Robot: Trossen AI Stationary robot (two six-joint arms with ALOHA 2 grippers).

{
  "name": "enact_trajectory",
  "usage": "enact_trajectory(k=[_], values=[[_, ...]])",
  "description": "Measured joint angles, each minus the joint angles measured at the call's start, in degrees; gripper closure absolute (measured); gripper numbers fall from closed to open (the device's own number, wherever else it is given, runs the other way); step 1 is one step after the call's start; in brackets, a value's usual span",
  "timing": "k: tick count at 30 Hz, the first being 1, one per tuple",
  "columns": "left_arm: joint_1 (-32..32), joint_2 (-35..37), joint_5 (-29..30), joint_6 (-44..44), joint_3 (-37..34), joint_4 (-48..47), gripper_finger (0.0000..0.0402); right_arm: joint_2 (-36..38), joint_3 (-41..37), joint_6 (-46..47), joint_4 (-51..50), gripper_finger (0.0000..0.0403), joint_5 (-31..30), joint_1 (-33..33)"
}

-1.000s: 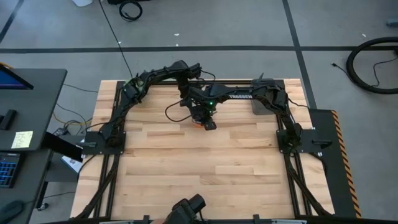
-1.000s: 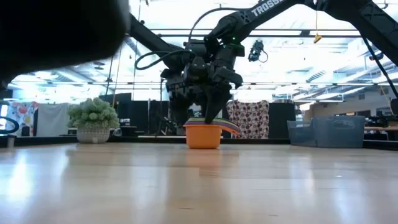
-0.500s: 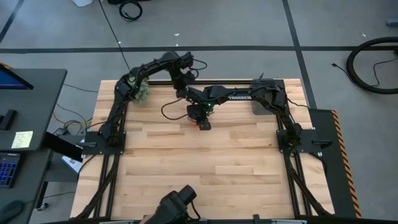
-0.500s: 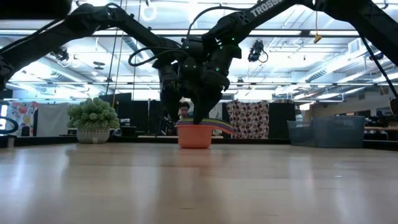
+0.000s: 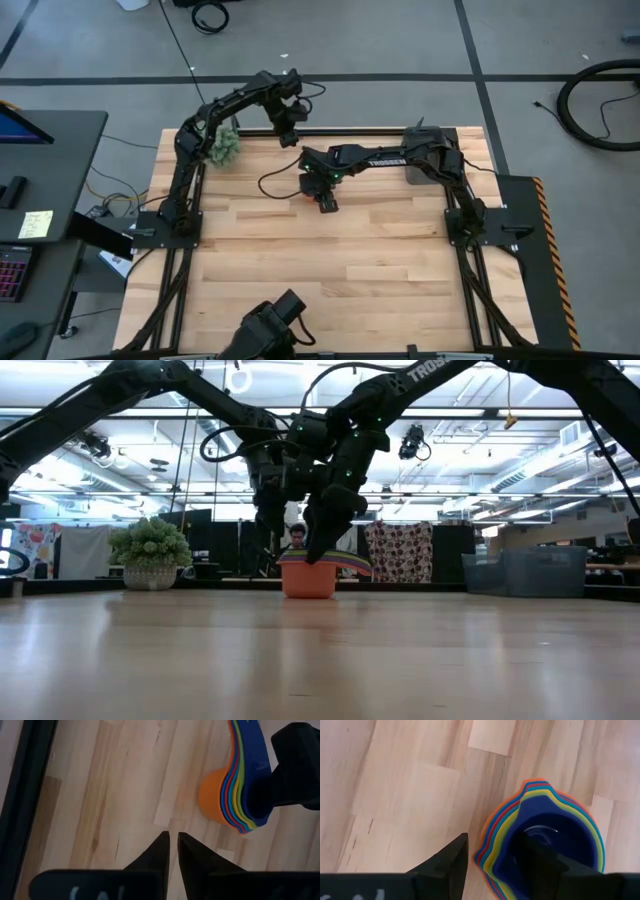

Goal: Nest measuring cups in basket
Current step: Put the nested measuring cups into the black bin

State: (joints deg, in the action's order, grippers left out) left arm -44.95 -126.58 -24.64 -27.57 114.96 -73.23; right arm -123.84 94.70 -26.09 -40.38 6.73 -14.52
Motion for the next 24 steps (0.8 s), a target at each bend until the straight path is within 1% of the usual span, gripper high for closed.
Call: enact_trajectory(k=[8,13,16,24], values=[[0.17,0.00,0.00,-0.07,0.00,0.04,0.0361,0.12,-0.59,-1.70,1.18,0.0238,-2.48,-0.09],[0.15,0.00,0.00,-0.09,0.00,0.04,0.0361,0.12,-0.59,-4.79,1.11,0.0253,-3.15,-0.13],[0.15,0.00,0.00,-0.10,-0.02,0.04,0.0361,0.12,-0.59,-4.97,1.20,0.0263,-4.00,-0.14],[0.11,0.00,0.02,-0.20,-0.02,0.04,0.0361,0.12,-0.59,-5.00,1.33,0.0281,-4.04,-0.24]])
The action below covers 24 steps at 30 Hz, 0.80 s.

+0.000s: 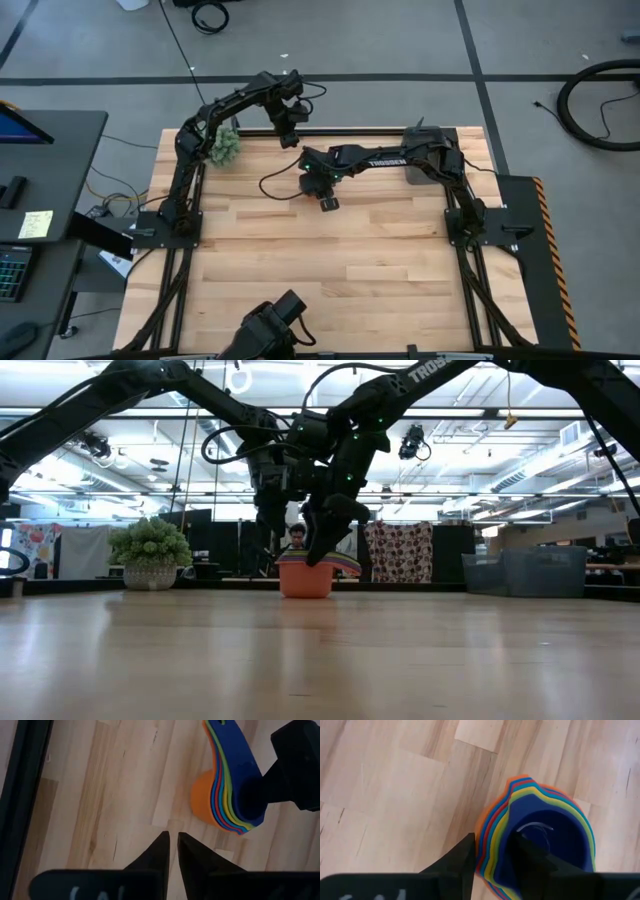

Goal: Nest measuring cups in basket
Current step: Put the nested measuring cups into the black bin

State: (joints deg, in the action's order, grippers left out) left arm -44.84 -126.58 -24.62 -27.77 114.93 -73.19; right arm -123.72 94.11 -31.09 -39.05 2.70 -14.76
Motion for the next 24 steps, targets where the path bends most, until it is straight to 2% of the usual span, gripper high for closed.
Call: enact_trajectory(k=[24], values=[[0.00,-0.04,-0.02,-0.03,0.00,-0.07,0.0361,0.07,0.00,0.00,-0.04,0.0330,2.16,-0.13]])
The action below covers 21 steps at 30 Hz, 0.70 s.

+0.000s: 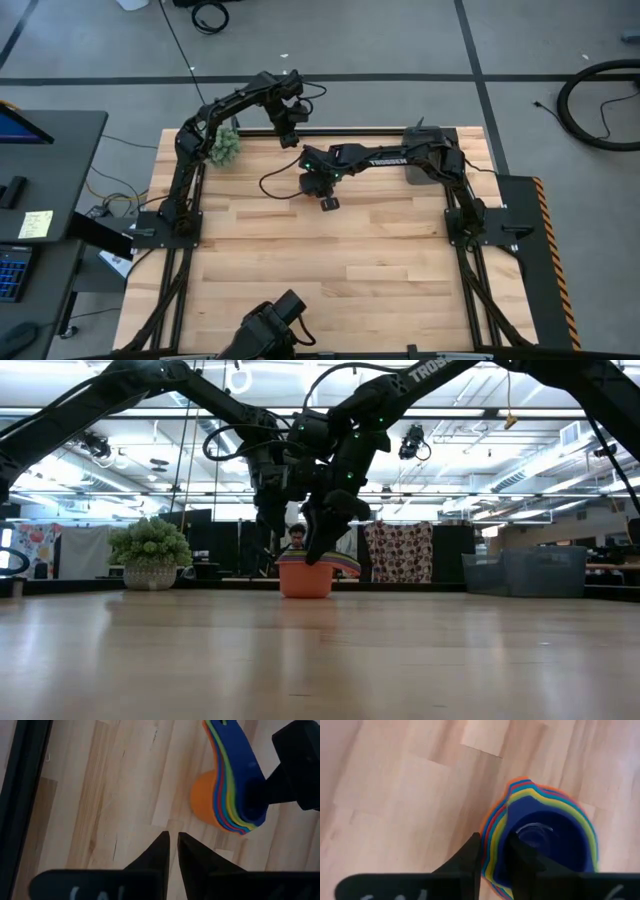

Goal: Nest measuring cups in basket
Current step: Put the nested measuring cups into the black bin, then adjust the stacked measuring cups

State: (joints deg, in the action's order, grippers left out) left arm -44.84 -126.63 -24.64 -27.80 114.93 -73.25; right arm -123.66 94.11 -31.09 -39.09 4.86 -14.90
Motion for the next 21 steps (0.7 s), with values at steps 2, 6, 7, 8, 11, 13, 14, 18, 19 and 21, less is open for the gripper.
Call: enact_trajectory(k=[2,6,7,8,11,13,14,18,19,21], values=[[0.00,0.00,0.00,0.01,0.00,0.00,0.0361,-0.09,-0.09,-0.13,-0.23,0.0345,0.77,0.10],[0.00,-0.02,0.00,-0.01,-0.02,-0.09,0.0361,-0.90,-0.74,0.48,-2.34,0.0390,1.41,-0.14],[0.00,-0.02,0.03,-0.03,-0.02,-0.23,0.0361,-0.99,-0.74,0.44,-2.62,0.0395,0.91,-0.26],[0.00,-0.02,0.01,-0.03,-0.02,-0.25,0.0361,-1.29,-0.94,0.44,-2.79,0.0398,0.75,-0.30],[0.00,-0.02,0.02,-0.03,0.00,-0.33,0.0361,-1.38,-0.98,0.39,-2.83,0.0389,0.85,-0.59],[0.00,-0.02,0.02,-0.02,0.00,-0.45,0.0361,-1.49,-1.05,0.36,-3.19,0.0389,1.01,-0.69],[0.00,-0.02,0.02,-0.02,0.00,-0.58,0.0361,-1.48,-1.02,0.35,-3.16,0.0392,1.04,-0.77],[0.00,-0.02,0.02,-0.02,0.02,-1.03,0.0361,-1.42,-0.94,0.39,-4.05,0.0397,1.14,-0.83],[0.00,-0.02,0.02,-0.02,0.02,-1.05,0.0361,-1.40,-0.94,0.37,-4.46,0.0395,1.16,-0.83],[0.00,-0.02,0.02,-0.02,0.02,-1.03,0.0361,-1.40,-0.90,0.37,-4.67,0.0394,1.16,-0.83]])
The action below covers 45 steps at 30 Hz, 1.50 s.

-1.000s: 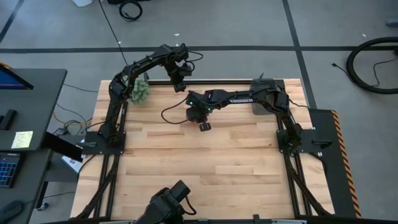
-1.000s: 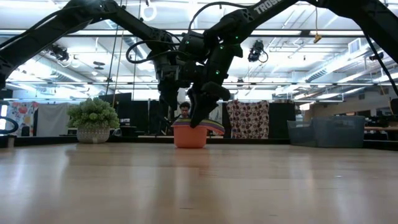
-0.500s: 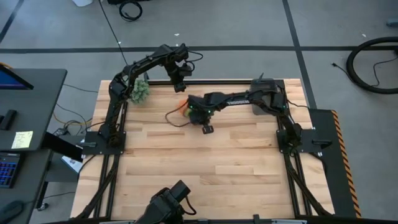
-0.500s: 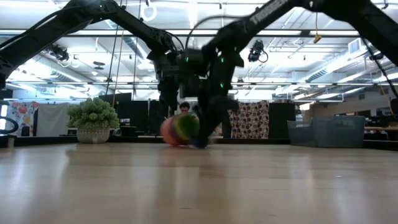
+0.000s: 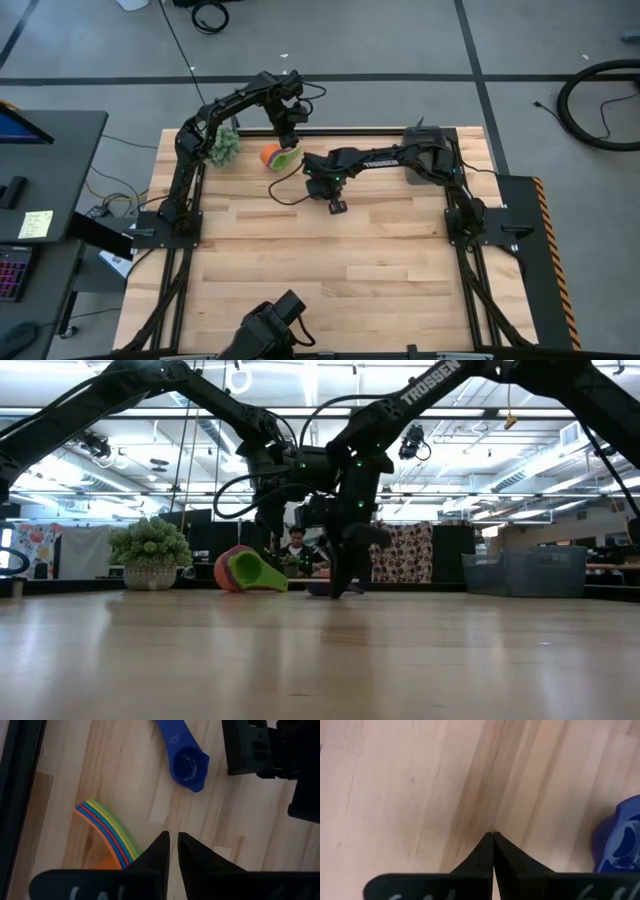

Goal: Nest measuring cups in basket
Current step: Adjust the stacked measuring cups

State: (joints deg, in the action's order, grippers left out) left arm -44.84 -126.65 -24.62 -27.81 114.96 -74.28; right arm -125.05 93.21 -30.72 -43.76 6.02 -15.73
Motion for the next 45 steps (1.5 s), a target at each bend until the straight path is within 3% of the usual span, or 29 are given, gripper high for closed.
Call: enact_trajectory(k=[5,12,19,26,33,39,45], values=[[-0.04,0.06,0.96,0.00,0.02,0.13,0.0361,0.08,0.02,-0.06,-0.23,0.0398,-0.11,0.00],[-0.67,4.25,12.02,0.21,0.11,0.29,0.0361,0.33,2.99,0.73,-1.32,0.0400,-2.61,-0.78],[-2.96,10.01,12.43,6.16,0.15,-0.75,0.0361,0.44,10.93,0.09,-3.99,0.0398,-8.16,-2.07],[-5.53,11.33,13.89,7.64,0.15,-3.72,0.0361,0.48,18.10,0.06,-3.92,0.0365,-16.73,-3.56],[-6.75,11.28,20.37,7.08,0.13,-4.05,0.0361,0.57,22.79,0.04,-2.58,0.0318,-16.66,-5.28],[-8.57,11.28,20.57,7.16,0.13,-3.95,0.0361,0.57,22.82,-1.19,-0.86,0.0280,-16.50,-5.82],[-10.12,11.28,20.54,7.72,0.12,-3.90,0.0361,0.57,22.82,-3.65,0.04,0.0273,-18.35,-5.92]])
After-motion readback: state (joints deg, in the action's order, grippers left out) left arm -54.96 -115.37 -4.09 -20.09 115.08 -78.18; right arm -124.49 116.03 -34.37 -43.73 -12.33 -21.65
